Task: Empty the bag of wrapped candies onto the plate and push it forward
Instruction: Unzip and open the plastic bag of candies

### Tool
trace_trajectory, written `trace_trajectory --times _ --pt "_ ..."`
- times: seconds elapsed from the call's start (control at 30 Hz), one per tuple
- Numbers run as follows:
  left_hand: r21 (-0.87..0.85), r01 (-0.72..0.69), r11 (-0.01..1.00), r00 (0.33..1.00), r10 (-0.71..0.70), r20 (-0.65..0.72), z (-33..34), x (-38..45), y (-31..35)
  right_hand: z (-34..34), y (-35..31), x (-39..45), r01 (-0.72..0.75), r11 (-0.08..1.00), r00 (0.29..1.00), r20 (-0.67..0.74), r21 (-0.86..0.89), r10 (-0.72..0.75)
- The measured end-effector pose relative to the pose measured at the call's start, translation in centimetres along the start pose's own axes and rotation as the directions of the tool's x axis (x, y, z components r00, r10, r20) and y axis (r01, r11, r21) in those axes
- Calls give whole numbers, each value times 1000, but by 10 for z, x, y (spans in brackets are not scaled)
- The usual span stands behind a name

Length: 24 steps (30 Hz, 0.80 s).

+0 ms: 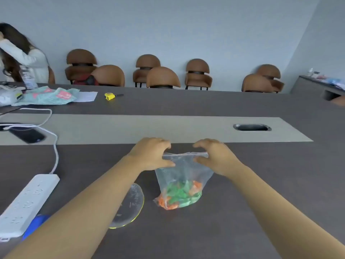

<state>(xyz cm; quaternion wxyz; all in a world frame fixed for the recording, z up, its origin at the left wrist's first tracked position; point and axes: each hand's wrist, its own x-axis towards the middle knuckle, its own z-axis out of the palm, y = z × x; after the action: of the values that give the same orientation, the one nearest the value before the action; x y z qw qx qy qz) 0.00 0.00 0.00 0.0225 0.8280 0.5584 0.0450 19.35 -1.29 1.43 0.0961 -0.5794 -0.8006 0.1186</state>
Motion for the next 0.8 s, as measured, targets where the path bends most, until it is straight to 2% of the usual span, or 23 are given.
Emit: trace_trajectory --times 0.1,0.27,0.43,0.5,0.6,0.67,0.73,0.8 --pt "-61 36 997 999 -37 -18 7 0 1 8 3 5 29 1000 996 -79 0 -29" --pt "-206 83 975 976 -122 -182 14 1 -3 12 5 9 49 996 991 -127 80 -38" --pt "-328 96 940 942 -192 -275 6 20 -4 8 6 13 32 958 994 -113 283 0" --pt "-352 90 932 935 -201 -292 5 30 -5 5 4 13 -33 892 996 -59 451 67" --pt "-360 114 926 932 -225 -284 10 42 -4 3 -1 14 -175 679 984 110 713 138" --pt "-418 144 897 927 -270 -261 15 45 -2 5 -3 14 -214 579 977 168 787 133" --pt "-496 173 851 904 -337 -262 20 40 2 9 -5 14 -218 524 976 180 823 123" --pt "-622 198 758 863 -435 -256 24 31 7 14 -6 14 -220 495 975 185 841 120"
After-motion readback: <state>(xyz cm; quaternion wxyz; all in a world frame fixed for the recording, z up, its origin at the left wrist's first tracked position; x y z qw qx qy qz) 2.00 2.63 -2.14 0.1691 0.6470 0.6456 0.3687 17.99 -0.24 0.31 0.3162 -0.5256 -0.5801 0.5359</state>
